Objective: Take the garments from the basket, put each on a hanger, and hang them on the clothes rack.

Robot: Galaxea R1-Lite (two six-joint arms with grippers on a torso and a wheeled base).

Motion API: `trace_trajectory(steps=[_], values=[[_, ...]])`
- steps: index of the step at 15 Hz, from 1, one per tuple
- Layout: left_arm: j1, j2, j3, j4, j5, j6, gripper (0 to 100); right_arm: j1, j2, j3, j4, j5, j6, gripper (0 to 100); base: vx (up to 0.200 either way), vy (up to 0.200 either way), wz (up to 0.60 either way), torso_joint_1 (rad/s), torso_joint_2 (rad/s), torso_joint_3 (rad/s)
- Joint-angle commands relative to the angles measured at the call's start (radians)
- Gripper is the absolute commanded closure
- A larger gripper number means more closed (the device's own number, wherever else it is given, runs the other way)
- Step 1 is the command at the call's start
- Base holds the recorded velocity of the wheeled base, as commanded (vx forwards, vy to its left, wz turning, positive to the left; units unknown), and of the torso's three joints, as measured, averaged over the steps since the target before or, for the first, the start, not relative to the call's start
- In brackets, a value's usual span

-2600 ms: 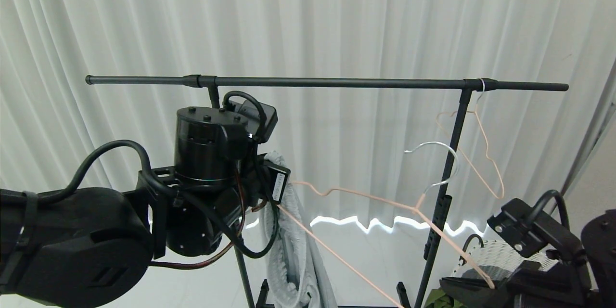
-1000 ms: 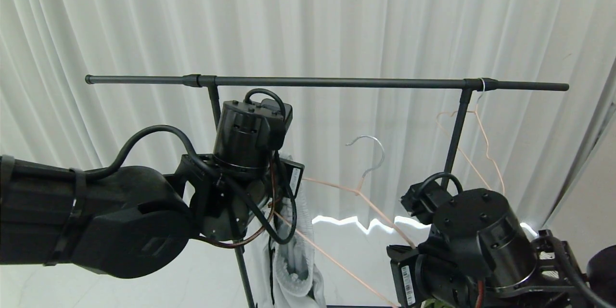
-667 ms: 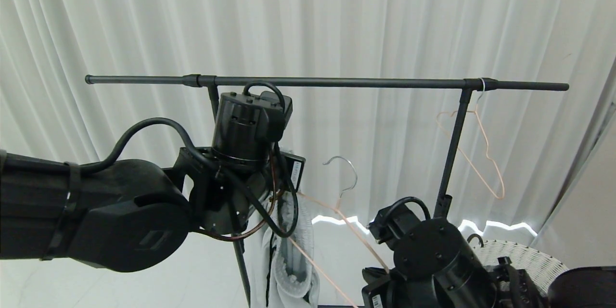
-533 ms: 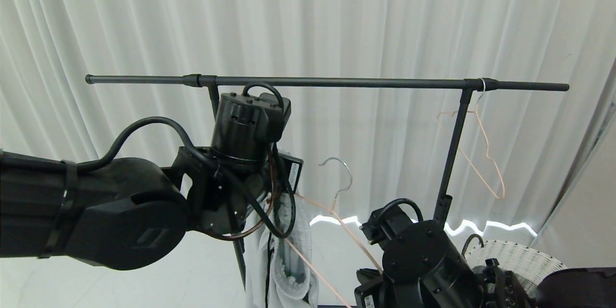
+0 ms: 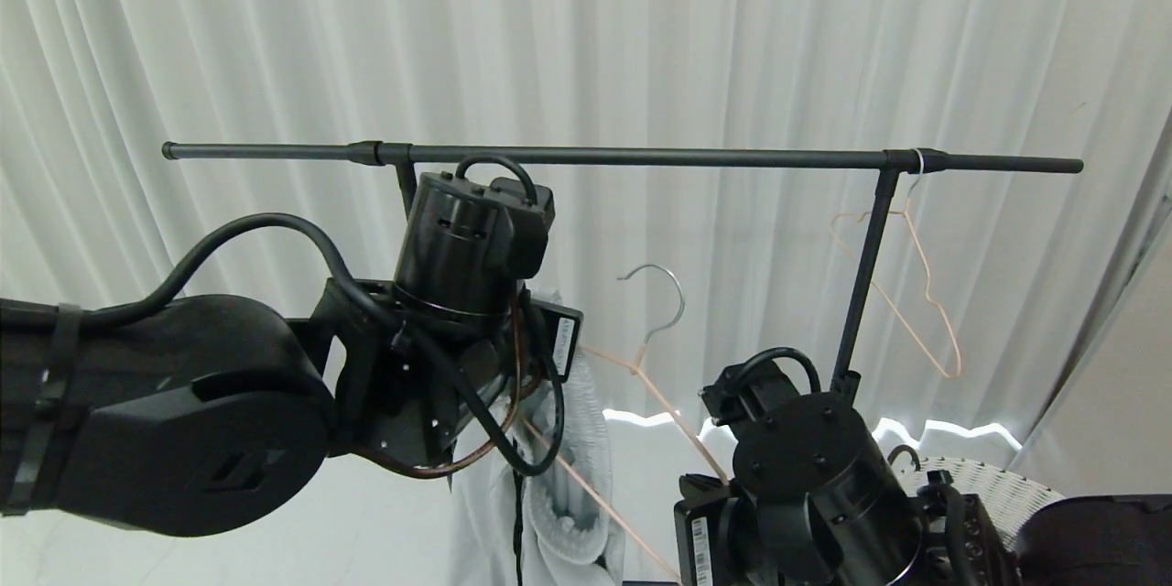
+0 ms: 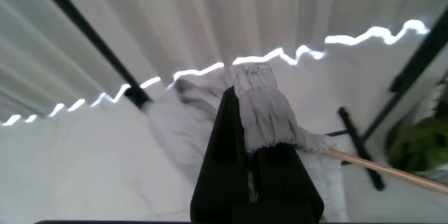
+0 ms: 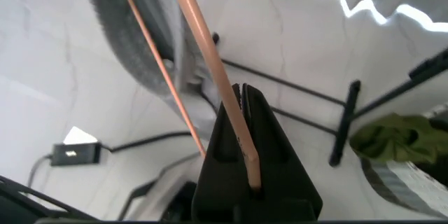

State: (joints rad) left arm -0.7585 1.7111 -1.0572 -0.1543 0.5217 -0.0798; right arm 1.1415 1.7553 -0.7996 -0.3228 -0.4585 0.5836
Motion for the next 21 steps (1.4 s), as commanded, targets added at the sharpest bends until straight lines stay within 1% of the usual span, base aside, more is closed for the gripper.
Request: trace_trajectory(steps=[1, 4, 8, 10, 12, 15, 16, 18, 20, 21], values=[[-0.056, -0.013, -0.018, -0.001, -0.003, -0.031, 100, 0.003, -0.008, 0.000, -0.016, 0.000, -0.010, 100, 0.000, 0.000, 0.00, 0.000, 0.00, 0.000], [-0.084, -0.034, -0.038, -0.001, -0.020, -0.043, 100, 0.003, -0.008, 0.000, -0.019, 0.000, -0.015, 100, 0.000, 0.000, 0.00, 0.000, 0.00, 0.000], [-0.091, -0.091, -0.027, 0.001, -0.091, -0.041, 100, 0.001, -0.023, 0.000, -0.029, 0.000, -0.015, 100, 0.000, 0.000, 0.00, 0.000, 0.00, 0.000], [-0.137, -0.119, -0.026, 0.001, -0.150, -0.043, 100, 0.001, -0.020, 0.000, -0.061, 0.001, -0.016, 100, 0.000, 0.000, 0.00, 0.000, 0.00, 0.000], [-0.151, -0.117, -0.029, 0.001, -0.183, -0.043, 100, 0.001, -0.017, 0.000, -0.071, 0.003, -0.022, 100, 0.000, 0.000, 0.00, 0.000, 0.00, 0.000], [-0.145, -0.119, -0.026, -0.001, -0.186, -0.044, 100, -0.005, -0.027, 0.007, -0.071, 0.000, -0.021, 100, 0.000, 0.000, 0.00, 0.000, 0.00, 0.000], [-0.127, -0.120, -0.018, -0.005, -0.181, -0.043, 100, -0.022, -0.037, 0.010, -0.071, 0.000, -0.022, 100, 0.000, 0.000, 0.00, 0.000, 0.00, 0.000], [-0.127, -0.137, -0.009, -0.005, -0.181, -0.040, 100, -0.045, -0.054, 0.010, -0.073, -0.002, -0.025, 100, 0.000, 0.000, 0.00, 0.000, 0.00, 0.000], [-0.125, -0.139, 0.002, -0.041, -0.177, -0.031, 100, -0.060, -0.082, 0.010, -0.079, -0.002, -0.027, 100, 0.000, 0.000, 0.00, 0.000, 0.00, 0.000], [-0.125, -0.137, 0.003, -0.074, -0.175, -0.012, 100, -0.066, -0.097, 0.010, -0.081, -0.002, -0.027, 100, 0.000, 0.000, 0.00, 0.000, 0.00, 0.000]])
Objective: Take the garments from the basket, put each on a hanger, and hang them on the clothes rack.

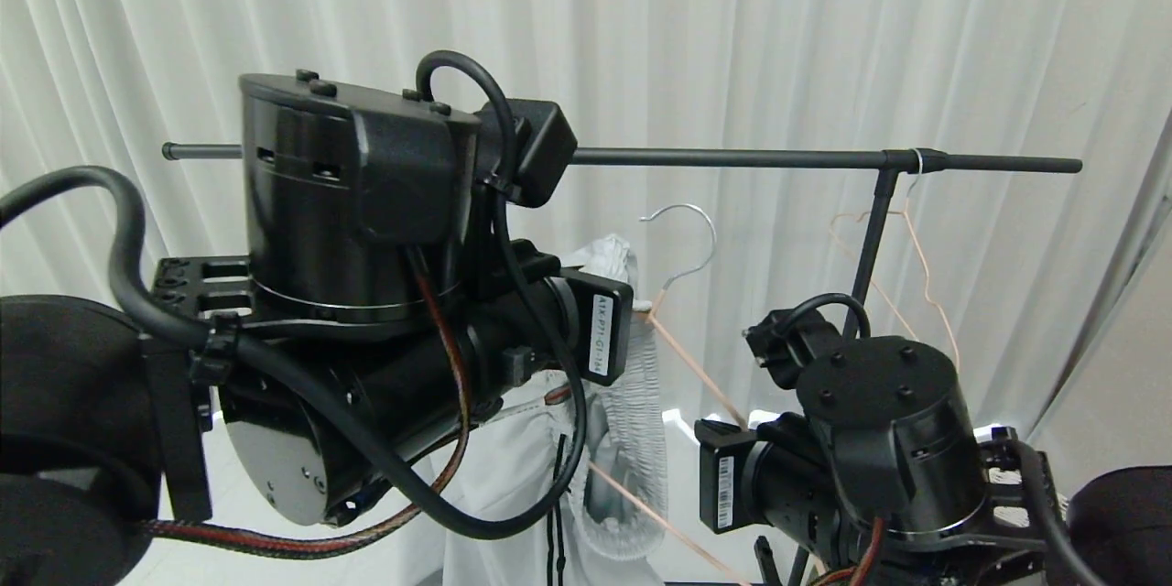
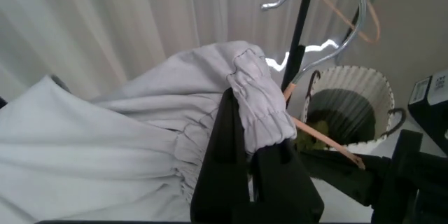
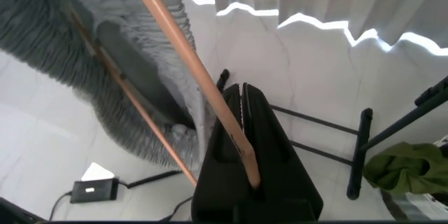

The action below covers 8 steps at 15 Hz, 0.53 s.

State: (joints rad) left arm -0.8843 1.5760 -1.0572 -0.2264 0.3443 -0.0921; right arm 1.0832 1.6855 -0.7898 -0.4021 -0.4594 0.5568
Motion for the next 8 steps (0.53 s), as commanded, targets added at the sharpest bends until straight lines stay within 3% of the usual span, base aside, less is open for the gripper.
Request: trace_trajectory(steps=[1, 3, 8], values=[[0.001, -0.001, 0.006, -0.022, 0.002, 0.031, 100, -0.011, -0.040, 0.000, -0.003, -0.001, -0.002, 100, 0.000, 0.000, 0.00, 0.000, 0.00, 0.000], [0.001, 0.003, 0.014, -0.034, 0.002, 0.068, 100, -0.022, -0.063, 0.000, -0.004, -0.001, -0.002, 100, 0.000, 0.000, 0.00, 0.000, 0.00, 0.000], [-0.007, -0.001, 0.063, -0.036, 0.004, 0.068, 100, -0.058, -0.084, 0.000, -0.057, -0.001, -0.037, 100, 0.000, 0.000, 0.00, 0.000, 0.00, 0.000]])
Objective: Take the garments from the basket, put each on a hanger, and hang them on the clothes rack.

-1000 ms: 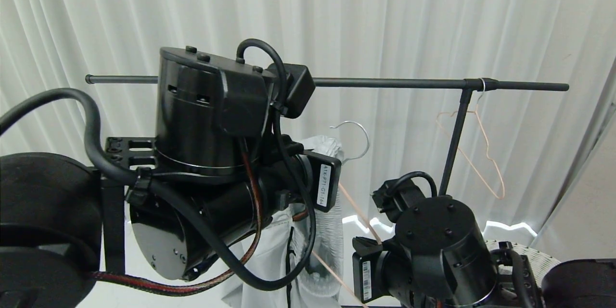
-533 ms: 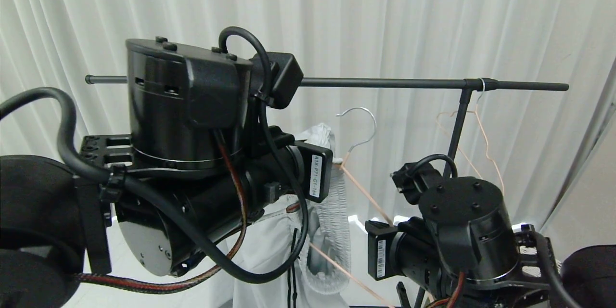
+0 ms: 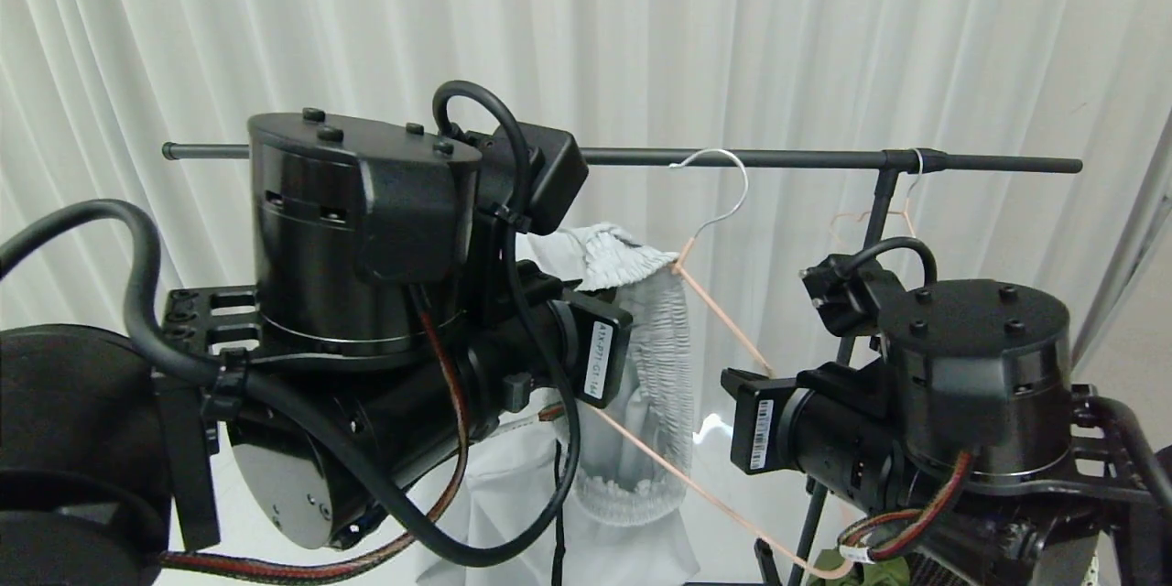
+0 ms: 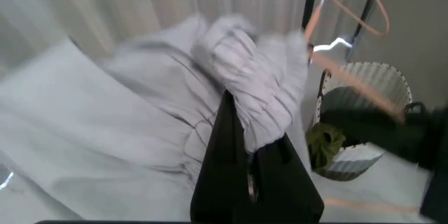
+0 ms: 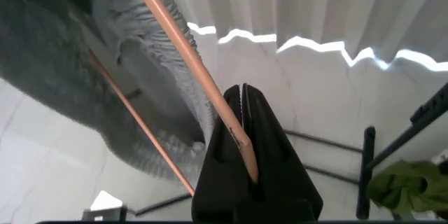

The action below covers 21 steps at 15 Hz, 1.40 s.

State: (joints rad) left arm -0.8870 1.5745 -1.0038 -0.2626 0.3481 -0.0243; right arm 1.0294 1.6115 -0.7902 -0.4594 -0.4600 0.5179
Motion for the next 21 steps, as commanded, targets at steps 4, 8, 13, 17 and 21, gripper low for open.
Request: trace_trajectory(steps=[4, 8, 13, 17, 21], values=[[-0.018, 0.016, 0.007, -0.001, -0.001, 0.000, 100, -0.002, -0.013, -0.001, -0.036, 0.000, -0.022, 100, 0.000, 0.000, 0.00, 0.000, 0.00, 0.000], [-0.020, 0.015, 0.010, -0.001, -0.001, -0.002, 0, 0.003, -0.031, 0.000, -0.039, 0.000, -0.030, 100, 0.000, 0.000, 0.00, 0.000, 0.00, 0.000], [-0.018, 0.007, 0.013, -0.018, -0.001, -0.002, 0, 0.003, -0.038, 0.002, -0.088, 0.000, -0.059, 100, 0.000, 0.000, 0.00, 0.000, 0.00, 0.000], [-0.018, -0.010, 0.090, -0.150, 0.000, 0.053, 0, -0.011, -0.047, 0.008, -0.093, 0.000, -0.067, 100, 0.000, 0.000, 0.00, 0.000, 0.00, 0.000], [-0.027, -0.097, 0.152, -0.162, -0.011, 0.116, 0, -0.066, -0.050, 0.103, -0.183, 0.001, -0.137, 100, 0.000, 0.000, 0.00, 0.000, 0.00, 0.000]])
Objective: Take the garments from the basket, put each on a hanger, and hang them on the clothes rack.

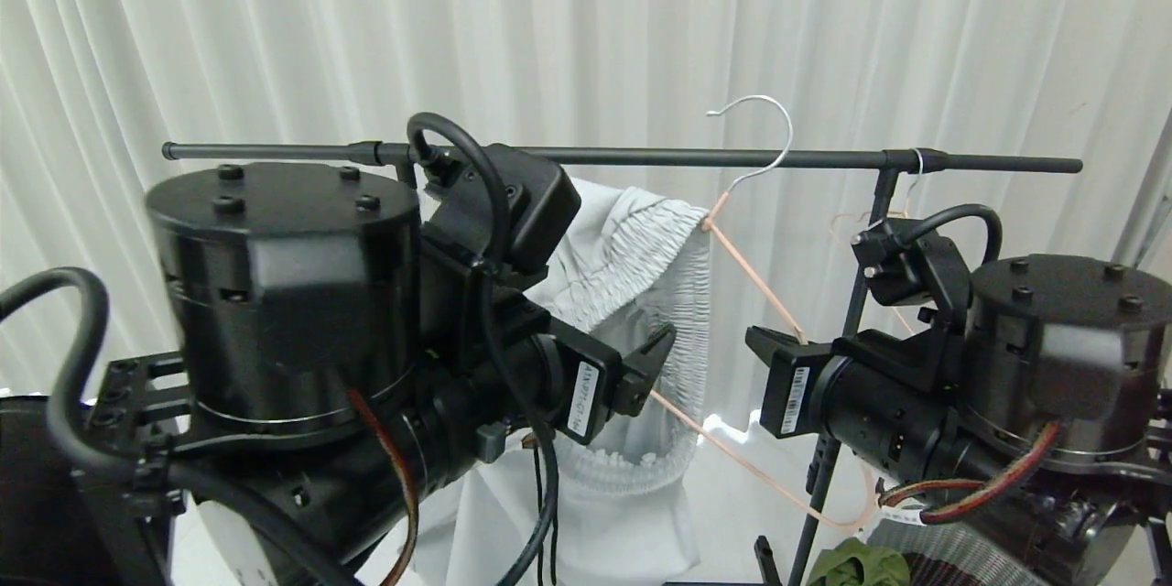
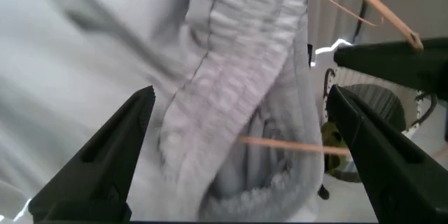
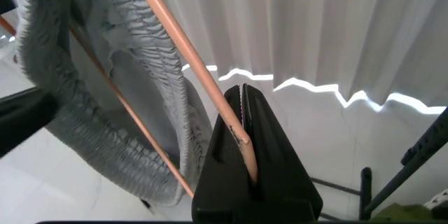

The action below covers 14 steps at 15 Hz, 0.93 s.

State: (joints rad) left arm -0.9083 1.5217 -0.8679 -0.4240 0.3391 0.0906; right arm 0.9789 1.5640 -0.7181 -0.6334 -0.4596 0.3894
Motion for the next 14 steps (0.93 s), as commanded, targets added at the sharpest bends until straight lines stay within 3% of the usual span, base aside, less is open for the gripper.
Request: trace_trajectory(steps=[1, 3, 6, 9, 11, 14], values=[[-0.006, -0.072, 0.029, -0.001, -0.009, 0.021, 0, -0.022, -0.015, 0.063, -0.026, 0.007, -0.023, 100, 0.000, 0.000, 0.00, 0.000, 0.00, 0.000], [0.002, -0.133, 0.069, 0.002, -0.057, 0.078, 0, -0.025, -0.032, 0.103, -0.032, 0.009, -0.030, 100, 0.000, 0.000, 0.00, 0.000, 0.00, 0.000], [0.071, -0.244, 0.133, 0.068, -0.206, 0.164, 0, -0.025, -0.102, 0.215, -0.037, 0.032, -0.060, 100, 0.000, 0.000, 0.00, 0.000, 0.00, 0.000], [0.128, -0.295, 0.141, 0.191, -0.324, 0.179, 0, -0.022, -0.183, 0.336, -0.069, 0.068, -0.132, 100, 0.000, 0.000, 0.00, 0.000, 0.00, 0.000], [0.140, -0.310, 0.133, 0.286, -0.440, 0.213, 0, -0.013, -0.245, 0.405, -0.069, 0.101, -0.187, 100, 0.000, 0.000, 0.00, 0.000, 0.00, 0.000], [0.137, -0.247, 0.110, 0.294, -0.540, 0.259, 0, 0.058, -0.294, 0.480, -0.069, 0.102, -0.218, 100, 0.000, 0.000, 0.00, 0.000, 0.00, 0.000]])
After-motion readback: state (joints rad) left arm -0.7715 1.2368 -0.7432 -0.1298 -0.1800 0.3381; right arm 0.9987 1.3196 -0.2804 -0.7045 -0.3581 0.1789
